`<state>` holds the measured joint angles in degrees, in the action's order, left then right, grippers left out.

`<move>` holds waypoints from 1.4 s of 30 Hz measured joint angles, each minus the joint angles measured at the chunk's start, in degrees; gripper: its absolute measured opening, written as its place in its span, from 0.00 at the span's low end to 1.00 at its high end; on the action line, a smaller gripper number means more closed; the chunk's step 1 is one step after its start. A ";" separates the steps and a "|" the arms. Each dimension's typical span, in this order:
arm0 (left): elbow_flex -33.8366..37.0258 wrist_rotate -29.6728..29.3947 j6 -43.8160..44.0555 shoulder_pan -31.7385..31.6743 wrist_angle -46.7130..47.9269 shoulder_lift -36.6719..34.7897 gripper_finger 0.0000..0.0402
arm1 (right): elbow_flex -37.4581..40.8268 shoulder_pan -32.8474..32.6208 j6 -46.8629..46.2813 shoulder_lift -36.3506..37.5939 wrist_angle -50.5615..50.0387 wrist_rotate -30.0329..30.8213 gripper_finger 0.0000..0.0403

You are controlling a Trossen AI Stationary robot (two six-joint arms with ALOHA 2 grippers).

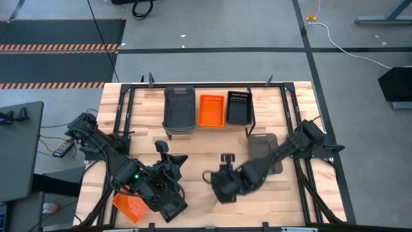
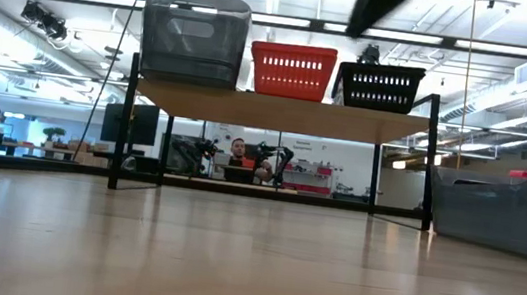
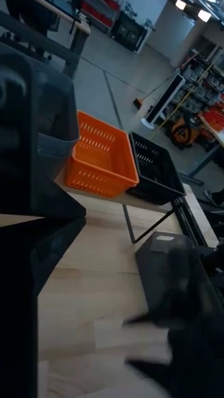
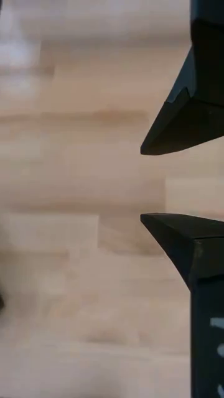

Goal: Stack baskets on shelf by color
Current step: Stack the black bin on the black bin on the shelf

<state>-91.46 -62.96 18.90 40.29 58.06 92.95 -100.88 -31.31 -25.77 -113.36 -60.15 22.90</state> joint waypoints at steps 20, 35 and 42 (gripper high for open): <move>0.02 12.39 10.46 0.04 -8.34 2.16 0.09 | 22.48 -5.55 6.38 -0.04 25.44 27.39 0.42; 0.00 34.21 32.25 1.68 -14.35 11.52 0.09 | 22.58 -6.08 16.84 0.00 26.23 27.04 0.42; 0.01 41.89 46.81 5.49 -8.54 15.02 0.08 | 22.59 -7.52 10.16 0.00 13.11 36.08 0.41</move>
<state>-91.45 -21.07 65.71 45.78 49.52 107.97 -78.29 -38.83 -15.61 -113.36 -47.03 58.98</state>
